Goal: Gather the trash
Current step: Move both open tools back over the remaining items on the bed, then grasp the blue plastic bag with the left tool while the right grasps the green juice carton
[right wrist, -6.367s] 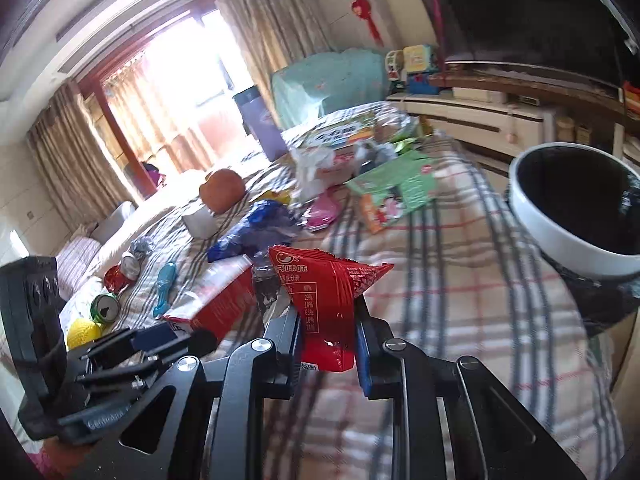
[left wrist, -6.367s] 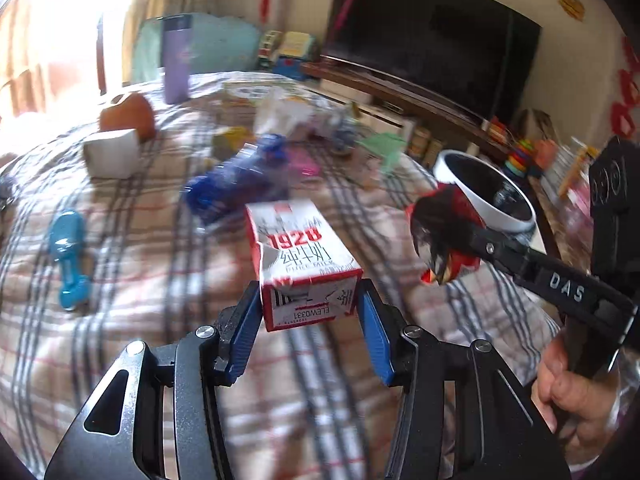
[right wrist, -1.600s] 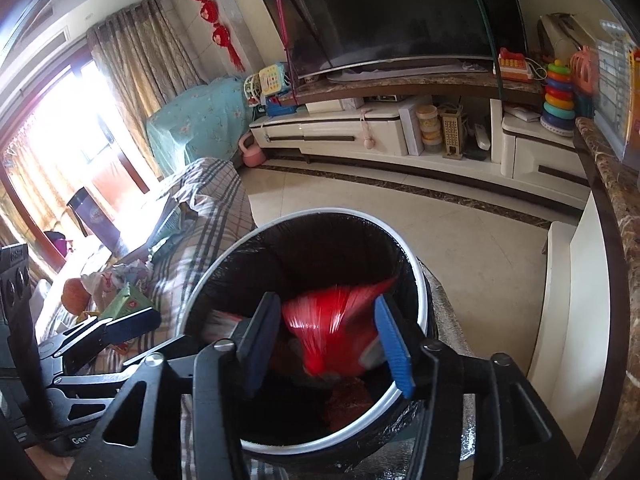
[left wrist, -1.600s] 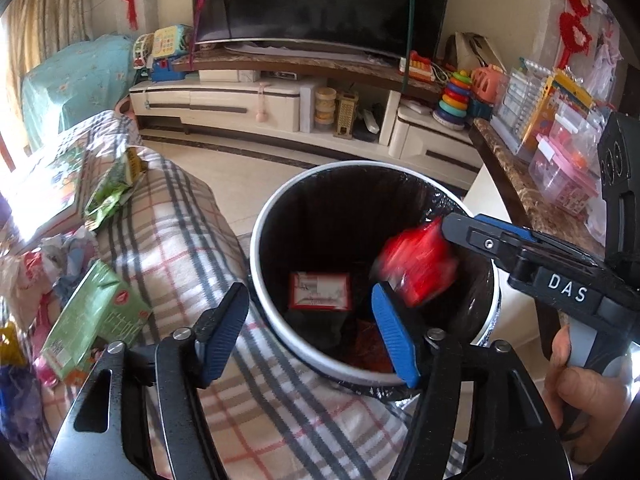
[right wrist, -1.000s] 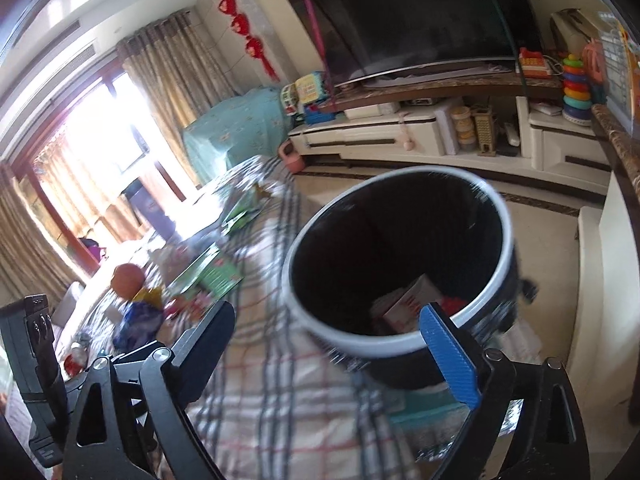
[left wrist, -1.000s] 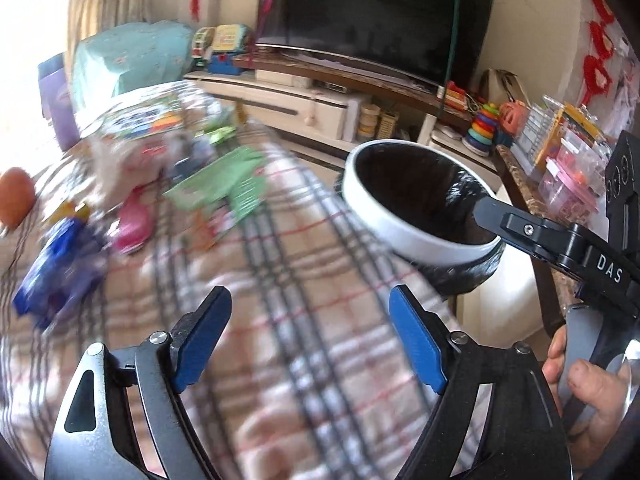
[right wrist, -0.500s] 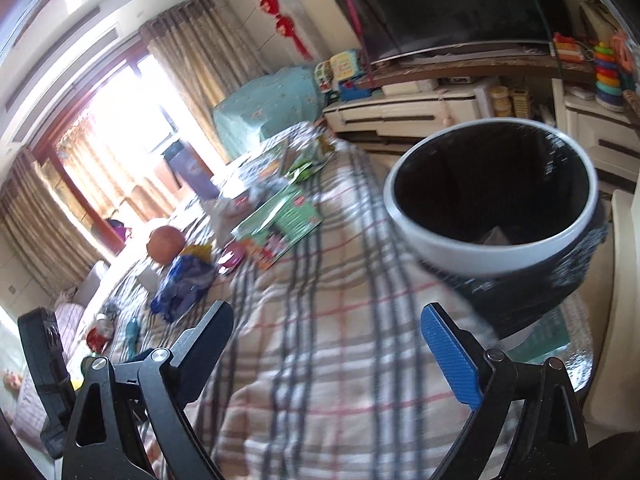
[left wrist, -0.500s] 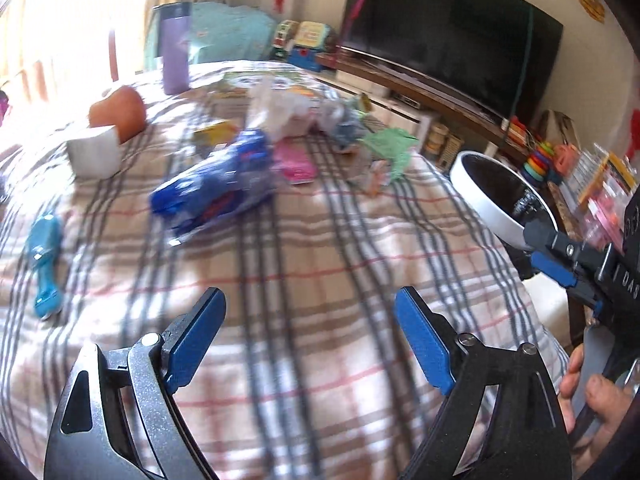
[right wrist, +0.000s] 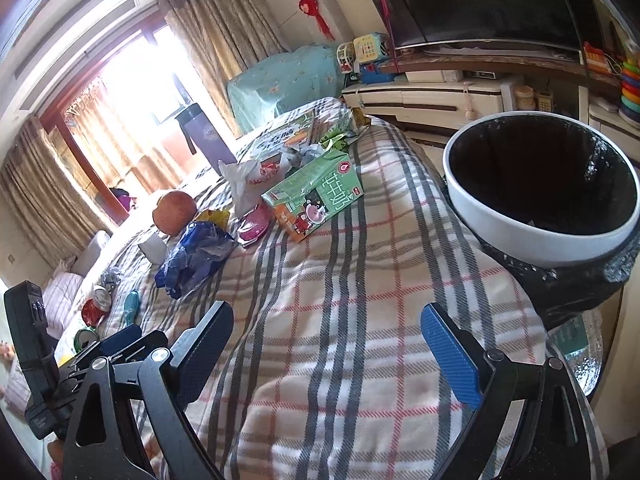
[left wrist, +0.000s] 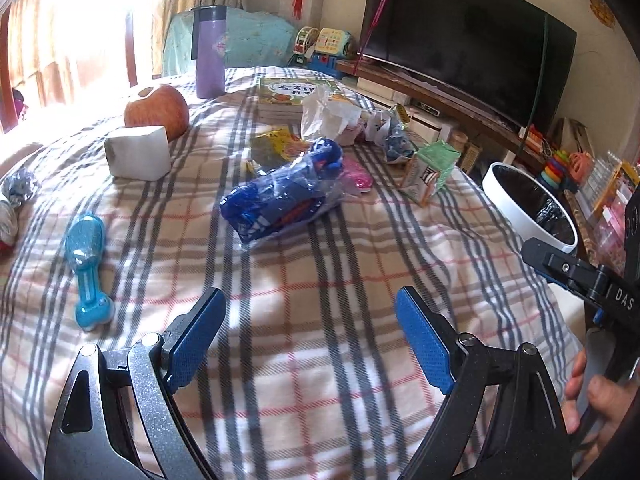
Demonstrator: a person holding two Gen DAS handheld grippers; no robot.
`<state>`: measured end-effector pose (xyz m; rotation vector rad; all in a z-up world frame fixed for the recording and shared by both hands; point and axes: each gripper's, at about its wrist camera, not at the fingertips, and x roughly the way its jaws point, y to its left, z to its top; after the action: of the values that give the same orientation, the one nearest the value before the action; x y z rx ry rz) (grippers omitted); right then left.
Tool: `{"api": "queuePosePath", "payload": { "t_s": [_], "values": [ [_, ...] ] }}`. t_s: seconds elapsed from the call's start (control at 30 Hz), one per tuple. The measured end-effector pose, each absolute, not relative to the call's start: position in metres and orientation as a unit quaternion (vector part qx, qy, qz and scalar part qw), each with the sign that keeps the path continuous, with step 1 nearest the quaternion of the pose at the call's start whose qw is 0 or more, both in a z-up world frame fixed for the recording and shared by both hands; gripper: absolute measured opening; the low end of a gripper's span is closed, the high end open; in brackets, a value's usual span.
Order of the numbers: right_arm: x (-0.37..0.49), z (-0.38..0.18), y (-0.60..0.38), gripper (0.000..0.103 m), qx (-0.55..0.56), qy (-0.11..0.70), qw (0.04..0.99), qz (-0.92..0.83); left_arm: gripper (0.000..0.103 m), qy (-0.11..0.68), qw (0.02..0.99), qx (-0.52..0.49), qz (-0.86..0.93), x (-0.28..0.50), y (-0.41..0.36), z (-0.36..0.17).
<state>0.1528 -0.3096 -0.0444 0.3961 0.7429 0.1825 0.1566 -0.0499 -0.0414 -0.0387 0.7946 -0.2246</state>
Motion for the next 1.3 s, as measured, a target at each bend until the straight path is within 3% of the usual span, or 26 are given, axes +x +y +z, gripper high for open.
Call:
{"api": "queuePosePath", "payload": {
  "t_s": [0.83, 0.9, 0.93, 0.97, 1.0, 1.07, 1.3],
  "values": [
    [0.273, -0.044, -0.268, 0.095, 0.18, 0.378, 0.907, 0.052, 0.091, 0.398, 0.904, 0.092, -0.125, 0.245, -0.048, -0.053],
    [0.28, -0.048, -0.27, 0.087, 0.18, 0.381, 0.906, 0.038, 0.09, 0.398, 0.903, 0.092, -0.129, 0.247, -0.051, -0.055],
    [0.283, -0.05, -0.273, 0.074, 0.179, 0.383, 0.905, 0.032, 0.085, 0.397, 0.903, 0.094, -0.131, 0.247, -0.052, -0.056],
    [0.284, -0.053, -0.276, 0.065, 0.182, 0.386, 0.904, 0.03, 0.072, 0.397, 0.903, 0.096, -0.135, 0.247, -0.054, -0.057],
    [0.284, -0.054, -0.278, 0.062, 0.186, 0.386, 0.903, 0.031, 0.065, 0.399, 0.9, 0.1, -0.14, 0.247, -0.056, -0.058],
    [0.278, -0.054, -0.283, 0.044, 0.182, 0.378, 0.907, 0.031, 0.06, 0.398, 0.9, 0.106, -0.14, 0.245, -0.06, -0.059],
    [0.25, -0.04, -0.303, 0.039, 0.185, 0.357, 0.915, 0.037, 0.052, 0.402, 0.898, 0.053, -0.172, 0.229, -0.062, -0.047]
  ]
}}
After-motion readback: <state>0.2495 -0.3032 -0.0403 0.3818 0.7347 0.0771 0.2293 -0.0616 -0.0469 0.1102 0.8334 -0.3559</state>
